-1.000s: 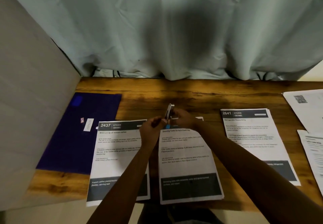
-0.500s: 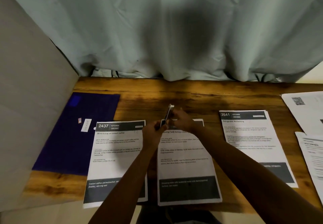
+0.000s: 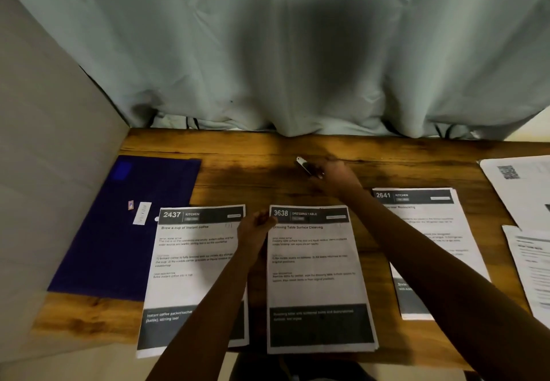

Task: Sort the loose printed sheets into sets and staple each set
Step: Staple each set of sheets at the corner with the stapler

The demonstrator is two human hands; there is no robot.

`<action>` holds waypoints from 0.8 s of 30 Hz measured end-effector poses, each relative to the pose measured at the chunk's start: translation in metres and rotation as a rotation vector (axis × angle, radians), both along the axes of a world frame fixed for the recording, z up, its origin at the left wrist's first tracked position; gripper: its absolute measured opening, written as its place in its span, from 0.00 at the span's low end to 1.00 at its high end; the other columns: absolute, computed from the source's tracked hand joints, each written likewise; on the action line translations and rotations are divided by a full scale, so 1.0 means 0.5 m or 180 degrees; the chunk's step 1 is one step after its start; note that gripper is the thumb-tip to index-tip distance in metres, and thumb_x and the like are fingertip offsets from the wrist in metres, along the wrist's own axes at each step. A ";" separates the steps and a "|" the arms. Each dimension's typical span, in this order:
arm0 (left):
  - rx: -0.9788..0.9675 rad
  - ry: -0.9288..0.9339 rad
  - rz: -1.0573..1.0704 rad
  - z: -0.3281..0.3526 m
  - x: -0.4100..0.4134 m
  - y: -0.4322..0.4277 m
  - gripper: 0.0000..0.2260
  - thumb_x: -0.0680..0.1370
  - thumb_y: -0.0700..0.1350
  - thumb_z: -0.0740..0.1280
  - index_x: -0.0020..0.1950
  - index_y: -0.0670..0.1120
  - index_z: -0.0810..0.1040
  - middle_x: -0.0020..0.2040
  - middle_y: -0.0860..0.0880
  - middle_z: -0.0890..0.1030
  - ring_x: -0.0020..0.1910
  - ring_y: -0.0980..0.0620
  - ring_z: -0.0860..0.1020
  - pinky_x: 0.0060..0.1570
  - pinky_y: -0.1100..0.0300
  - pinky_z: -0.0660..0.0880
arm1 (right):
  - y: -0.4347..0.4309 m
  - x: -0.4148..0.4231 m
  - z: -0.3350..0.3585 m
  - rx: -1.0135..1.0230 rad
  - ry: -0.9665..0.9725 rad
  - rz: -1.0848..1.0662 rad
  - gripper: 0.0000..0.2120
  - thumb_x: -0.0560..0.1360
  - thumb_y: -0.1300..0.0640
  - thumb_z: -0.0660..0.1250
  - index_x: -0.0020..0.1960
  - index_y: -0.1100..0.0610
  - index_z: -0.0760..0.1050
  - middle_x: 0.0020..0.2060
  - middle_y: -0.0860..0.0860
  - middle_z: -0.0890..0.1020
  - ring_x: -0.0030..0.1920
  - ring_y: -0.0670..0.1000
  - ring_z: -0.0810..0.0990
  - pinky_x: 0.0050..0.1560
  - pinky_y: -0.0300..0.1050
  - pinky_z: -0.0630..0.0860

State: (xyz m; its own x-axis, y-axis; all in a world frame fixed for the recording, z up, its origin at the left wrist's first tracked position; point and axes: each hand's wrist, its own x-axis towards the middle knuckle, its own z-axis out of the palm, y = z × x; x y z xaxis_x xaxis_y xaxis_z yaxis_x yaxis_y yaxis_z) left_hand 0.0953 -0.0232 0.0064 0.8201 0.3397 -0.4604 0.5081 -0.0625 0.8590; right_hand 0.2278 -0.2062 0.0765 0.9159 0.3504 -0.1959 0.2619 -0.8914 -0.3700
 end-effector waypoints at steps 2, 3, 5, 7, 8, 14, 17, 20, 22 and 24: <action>0.0060 0.0105 -0.0014 -0.004 0.006 -0.001 0.14 0.74 0.45 0.71 0.57 0.43 0.79 0.50 0.45 0.83 0.49 0.49 0.82 0.50 0.56 0.78 | -0.016 0.010 -0.023 -0.0617 -0.0013 -0.0033 0.15 0.77 0.49 0.63 0.62 0.54 0.72 0.52 0.53 0.77 0.48 0.50 0.77 0.47 0.45 0.78; 0.0096 0.0147 -0.0019 -0.005 0.007 -0.002 0.14 0.74 0.46 0.71 0.57 0.43 0.79 0.50 0.45 0.83 0.48 0.49 0.82 0.50 0.56 0.78 | -0.021 0.010 -0.029 -0.0773 -0.0011 -0.0027 0.15 0.78 0.49 0.62 0.61 0.55 0.72 0.52 0.54 0.77 0.49 0.51 0.77 0.48 0.45 0.77; 0.0111 0.0156 -0.0017 -0.005 0.010 -0.005 0.13 0.74 0.47 0.71 0.55 0.43 0.79 0.48 0.46 0.83 0.47 0.49 0.81 0.48 0.58 0.78 | -0.029 0.006 -0.045 -0.0971 -0.0061 0.0074 0.15 0.79 0.51 0.60 0.63 0.55 0.71 0.59 0.58 0.74 0.55 0.55 0.76 0.54 0.49 0.75; 0.0214 0.0126 -0.0068 0.000 0.012 -0.006 0.10 0.75 0.47 0.70 0.52 0.43 0.79 0.46 0.47 0.82 0.44 0.51 0.81 0.41 0.63 0.75 | -0.033 0.001 -0.055 -0.1123 -0.0039 0.0055 0.18 0.79 0.54 0.59 0.68 0.57 0.68 0.66 0.61 0.68 0.63 0.59 0.71 0.61 0.53 0.71; 0.0237 0.0123 -0.0079 0.001 0.013 -0.007 0.08 0.75 0.47 0.70 0.50 0.44 0.79 0.45 0.47 0.82 0.43 0.51 0.80 0.40 0.64 0.74 | -0.035 -0.001 -0.060 -0.1179 -0.0034 0.0050 0.19 0.79 0.54 0.59 0.69 0.58 0.66 0.69 0.62 0.65 0.65 0.61 0.69 0.63 0.54 0.69; 0.0189 0.0185 -0.0077 0.003 0.012 -0.001 0.05 0.76 0.46 0.68 0.46 0.45 0.76 0.46 0.43 0.82 0.45 0.46 0.82 0.50 0.50 0.79 | -0.052 -0.002 -0.104 -0.0957 0.0195 -0.0096 0.18 0.79 0.51 0.59 0.67 0.57 0.69 0.66 0.60 0.67 0.63 0.59 0.69 0.63 0.53 0.69; 0.0103 0.0136 -0.0001 0.009 0.010 -0.001 0.05 0.76 0.46 0.68 0.46 0.45 0.76 0.45 0.43 0.82 0.45 0.46 0.82 0.50 0.47 0.79 | -0.063 -0.006 -0.115 -0.0545 0.0166 -0.0304 0.18 0.79 0.50 0.60 0.65 0.57 0.70 0.65 0.58 0.69 0.62 0.58 0.70 0.60 0.51 0.71; -0.0032 0.0150 0.0064 0.020 0.006 -0.001 0.04 0.77 0.45 0.67 0.46 0.45 0.76 0.45 0.43 0.82 0.45 0.46 0.82 0.50 0.46 0.79 | -0.073 -0.040 -0.108 0.0533 -0.0252 -0.0844 0.14 0.80 0.51 0.58 0.60 0.56 0.73 0.58 0.55 0.74 0.61 0.54 0.71 0.58 0.48 0.72; -0.0201 0.0167 0.0154 0.027 0.002 0.003 0.05 0.78 0.46 0.66 0.47 0.45 0.76 0.47 0.43 0.82 0.45 0.45 0.82 0.50 0.45 0.79 | -0.080 -0.086 -0.087 0.1378 -0.0472 -0.1285 0.15 0.81 0.49 0.55 0.57 0.57 0.73 0.52 0.54 0.76 0.56 0.52 0.74 0.52 0.42 0.71; -0.0497 0.0142 0.0305 0.040 -0.004 0.011 0.06 0.78 0.46 0.66 0.51 0.44 0.76 0.48 0.43 0.82 0.46 0.45 0.82 0.49 0.45 0.80 | -0.086 -0.137 -0.070 0.2166 -0.0380 -0.1594 0.17 0.80 0.45 0.54 0.56 0.56 0.73 0.48 0.49 0.77 0.49 0.47 0.77 0.45 0.38 0.72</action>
